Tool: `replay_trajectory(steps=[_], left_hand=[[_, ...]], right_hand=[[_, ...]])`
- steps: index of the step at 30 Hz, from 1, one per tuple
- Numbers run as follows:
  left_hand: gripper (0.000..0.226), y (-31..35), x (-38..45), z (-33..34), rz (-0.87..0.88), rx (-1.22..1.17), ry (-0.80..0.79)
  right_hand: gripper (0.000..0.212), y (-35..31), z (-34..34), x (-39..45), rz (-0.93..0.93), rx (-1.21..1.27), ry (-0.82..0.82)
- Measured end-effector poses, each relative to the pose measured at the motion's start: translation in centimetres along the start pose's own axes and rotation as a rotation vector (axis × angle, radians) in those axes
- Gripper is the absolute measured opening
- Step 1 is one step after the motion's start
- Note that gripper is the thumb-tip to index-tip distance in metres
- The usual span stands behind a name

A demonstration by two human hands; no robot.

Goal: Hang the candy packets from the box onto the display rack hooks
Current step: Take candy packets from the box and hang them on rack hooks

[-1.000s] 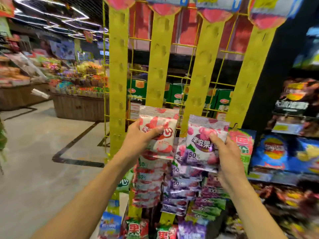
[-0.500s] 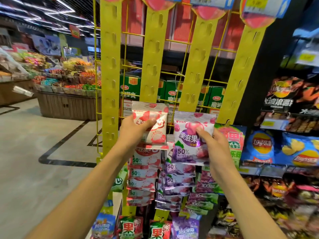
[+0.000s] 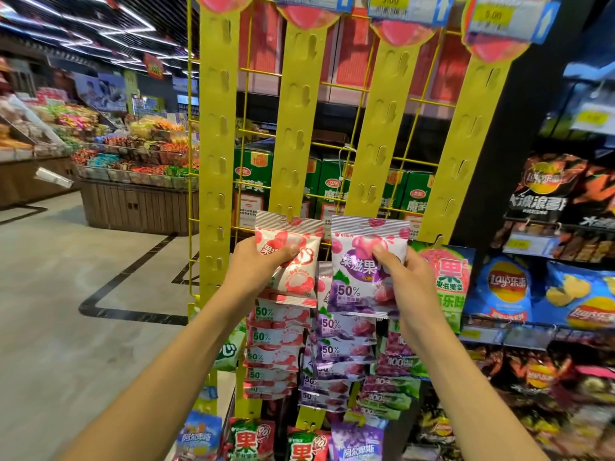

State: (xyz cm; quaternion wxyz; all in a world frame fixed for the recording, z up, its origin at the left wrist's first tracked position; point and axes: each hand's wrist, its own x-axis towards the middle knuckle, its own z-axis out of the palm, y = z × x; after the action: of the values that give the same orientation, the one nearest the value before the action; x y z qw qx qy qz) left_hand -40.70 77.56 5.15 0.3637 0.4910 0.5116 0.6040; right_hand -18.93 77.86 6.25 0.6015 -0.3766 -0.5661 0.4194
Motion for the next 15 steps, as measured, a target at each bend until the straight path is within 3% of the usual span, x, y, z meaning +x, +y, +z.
replay_trajectory(steps=[15], left_hand=[[0.019,-0.2,-0.4,-0.9,0.040,0.021,-0.035]], right_hand=[[0.045,-0.2,0.9,2.6,0.047,-0.258,0.193]])
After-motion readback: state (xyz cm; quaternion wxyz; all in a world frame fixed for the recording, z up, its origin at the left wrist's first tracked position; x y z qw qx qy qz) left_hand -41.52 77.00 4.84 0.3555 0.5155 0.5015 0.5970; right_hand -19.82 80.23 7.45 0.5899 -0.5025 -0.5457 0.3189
